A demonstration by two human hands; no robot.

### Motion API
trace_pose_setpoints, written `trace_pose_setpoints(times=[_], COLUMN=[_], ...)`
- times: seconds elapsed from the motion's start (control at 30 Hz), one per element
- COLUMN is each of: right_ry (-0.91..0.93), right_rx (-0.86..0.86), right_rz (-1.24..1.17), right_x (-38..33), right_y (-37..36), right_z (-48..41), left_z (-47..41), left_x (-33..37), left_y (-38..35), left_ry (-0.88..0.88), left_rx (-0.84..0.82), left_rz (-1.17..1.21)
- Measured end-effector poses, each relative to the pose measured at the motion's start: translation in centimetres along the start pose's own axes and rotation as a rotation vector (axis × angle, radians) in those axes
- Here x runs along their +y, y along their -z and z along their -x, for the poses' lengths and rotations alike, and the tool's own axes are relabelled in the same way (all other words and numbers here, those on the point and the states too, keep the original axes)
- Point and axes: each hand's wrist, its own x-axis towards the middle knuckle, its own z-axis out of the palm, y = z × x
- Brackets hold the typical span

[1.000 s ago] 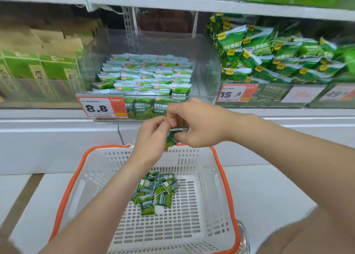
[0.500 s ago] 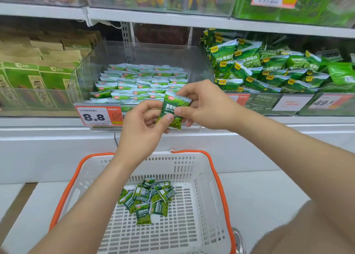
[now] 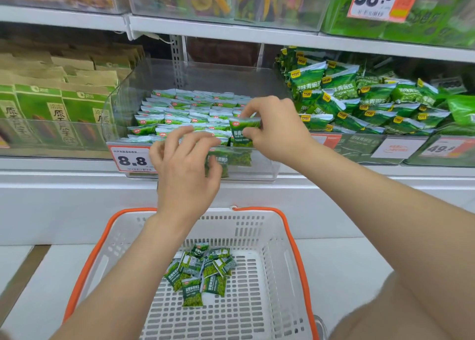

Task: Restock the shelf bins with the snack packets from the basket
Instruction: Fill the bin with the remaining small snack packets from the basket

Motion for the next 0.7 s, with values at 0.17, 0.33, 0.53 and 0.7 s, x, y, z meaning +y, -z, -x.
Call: trace_pose_setpoints(times=[0.17,0.33,0.53,0.7], right_ry=[-0.128,-0.318,-0.263,0.095], right_rx=[-0.207,-0.429,-0.376,0.024], right_rz=[0.126,0.026,0.117,0.286], right_x=[-0.2,-1.1,-0.9,-2.0], right_y=[-0.5,-1.2,-2.1,-1.0], right_z=[-2.0,-3.3,-3.9,-1.6], left_z=[0.1,0.0,0.2,0.9], left_x=[-0.5,-0.5,-0.8,-0.6], left_y=[-0.2,-0.3,-0.5,-0.9], left_ry=[-0.002,-0.007,-0.020,-0.082], left_rx=[-0.024,-0.004,0.013,0.192], left_rz=[-0.020,-0.009,-0.007,0.037])
